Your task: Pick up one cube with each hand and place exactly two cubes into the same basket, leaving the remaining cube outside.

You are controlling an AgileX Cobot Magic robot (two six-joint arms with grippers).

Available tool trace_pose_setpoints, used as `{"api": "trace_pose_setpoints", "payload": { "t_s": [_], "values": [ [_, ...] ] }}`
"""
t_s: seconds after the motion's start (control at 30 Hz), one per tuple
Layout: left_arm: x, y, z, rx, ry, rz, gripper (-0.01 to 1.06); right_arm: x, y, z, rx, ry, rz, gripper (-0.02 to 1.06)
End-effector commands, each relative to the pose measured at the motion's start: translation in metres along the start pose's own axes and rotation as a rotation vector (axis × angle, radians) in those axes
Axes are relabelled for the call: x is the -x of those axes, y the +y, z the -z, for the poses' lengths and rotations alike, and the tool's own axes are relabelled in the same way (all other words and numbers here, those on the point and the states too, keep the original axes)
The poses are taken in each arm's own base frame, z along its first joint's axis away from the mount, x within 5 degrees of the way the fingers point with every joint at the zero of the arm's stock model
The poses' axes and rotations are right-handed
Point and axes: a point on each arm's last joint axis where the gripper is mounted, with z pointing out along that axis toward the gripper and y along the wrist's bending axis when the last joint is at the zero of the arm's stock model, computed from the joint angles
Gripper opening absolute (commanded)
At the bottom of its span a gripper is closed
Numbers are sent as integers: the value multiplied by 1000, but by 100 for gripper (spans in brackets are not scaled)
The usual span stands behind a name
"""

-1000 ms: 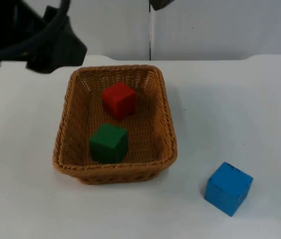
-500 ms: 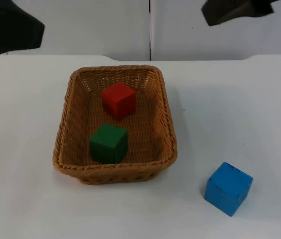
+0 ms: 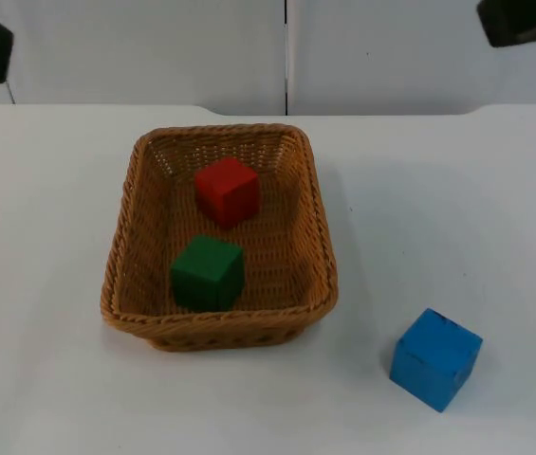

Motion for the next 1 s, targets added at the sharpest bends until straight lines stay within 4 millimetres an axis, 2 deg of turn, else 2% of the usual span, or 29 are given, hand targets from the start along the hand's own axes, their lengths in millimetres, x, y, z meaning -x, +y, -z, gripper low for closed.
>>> {"api": "trace_pose_setpoints", "payload": {
  "t_s": [0.0,0.3,0.47,0.5,0.67,0.83,0.97],
  "values": [
    [-4,-1,8,-9,-1,9,79,-7,3,10,8,-8,4,69],
    [-21,-1,40,-9,-37,-8,79,-37,9,41,4,-54,9,69],
    [-54,-2,51,-13,-58,-3,79,-59,14,64,0,-103,16,69],
    [-54,-2,51,-13,-58,-3,79,-59,14,64,0,-103,16,69],
    [-72,-3,72,-15,-85,-3,79,-78,20,91,10,-134,28,69],
    [-84,-3,85,-16,-89,-4,79,-91,24,109,15,-168,35,69],
    [-90,-3,92,-17,-91,-4,79,-102,26,118,14,-199,36,69]
  ]
}}
